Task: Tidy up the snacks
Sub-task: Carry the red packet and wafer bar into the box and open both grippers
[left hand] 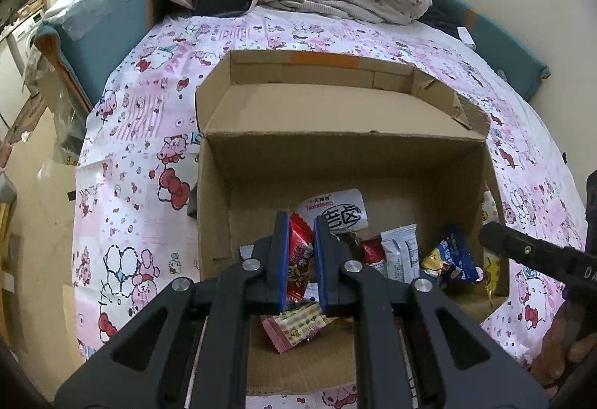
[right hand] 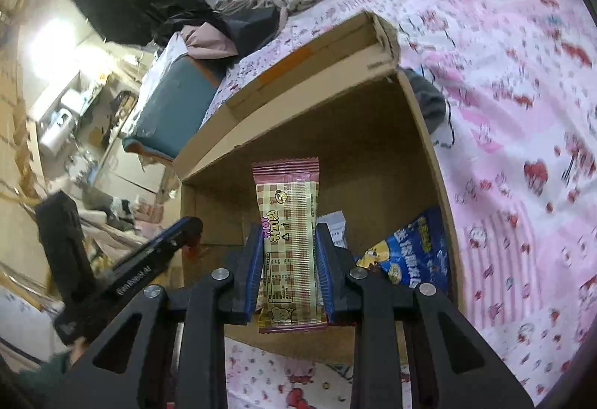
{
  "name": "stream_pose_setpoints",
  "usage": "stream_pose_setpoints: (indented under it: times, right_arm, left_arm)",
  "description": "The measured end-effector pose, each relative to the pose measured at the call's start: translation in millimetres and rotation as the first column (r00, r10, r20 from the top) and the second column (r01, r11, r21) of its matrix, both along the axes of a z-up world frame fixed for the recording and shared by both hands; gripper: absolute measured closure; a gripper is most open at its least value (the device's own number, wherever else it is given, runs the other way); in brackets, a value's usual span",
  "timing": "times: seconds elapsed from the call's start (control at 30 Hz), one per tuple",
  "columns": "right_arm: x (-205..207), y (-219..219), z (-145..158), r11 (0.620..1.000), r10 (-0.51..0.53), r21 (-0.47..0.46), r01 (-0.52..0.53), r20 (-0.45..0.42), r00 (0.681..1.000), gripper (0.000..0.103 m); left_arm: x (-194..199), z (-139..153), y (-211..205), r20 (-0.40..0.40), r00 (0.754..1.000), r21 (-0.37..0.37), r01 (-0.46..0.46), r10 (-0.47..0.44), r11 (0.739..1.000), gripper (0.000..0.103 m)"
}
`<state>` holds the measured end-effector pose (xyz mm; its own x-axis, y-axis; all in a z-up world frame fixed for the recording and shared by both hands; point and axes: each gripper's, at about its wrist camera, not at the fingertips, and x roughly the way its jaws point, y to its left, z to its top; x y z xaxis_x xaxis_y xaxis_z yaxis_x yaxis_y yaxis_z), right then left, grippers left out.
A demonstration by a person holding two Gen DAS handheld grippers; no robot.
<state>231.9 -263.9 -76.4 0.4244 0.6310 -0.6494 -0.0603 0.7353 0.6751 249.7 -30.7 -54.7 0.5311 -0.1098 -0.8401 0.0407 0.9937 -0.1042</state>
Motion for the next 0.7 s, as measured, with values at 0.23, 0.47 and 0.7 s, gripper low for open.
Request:
stream_pose_setpoints:
  times: [0.23,0.47,0.7]
  right_arm:
    - [2.3,3.1,-4.8,1.0,0.007,0.005,-0.007,-0.014,1.0,0.072]
    - [1.9,13.4,-11.0,0.999,0.04,-0.002,-0.04,-0.036,0.999,0.072]
    - [1.1,14.1,-5.5,0.999,0.031,0.008,-0.031,-0.017,0.999,0.059]
  left_arm:
    - [-3.8,-0.2,-2.5,-0.005,1.0,-0.014,0.025,-0.025,1.0,0.092]
    - [-8.0,-0.6,-11.5,-0.03,0.997,-0.029,0.064,-0.064,0.998,0.087]
    - [-21.2,0.9,-17.9,-0.021,0.996,0.007,0.09,-0.089,0.996,0.034]
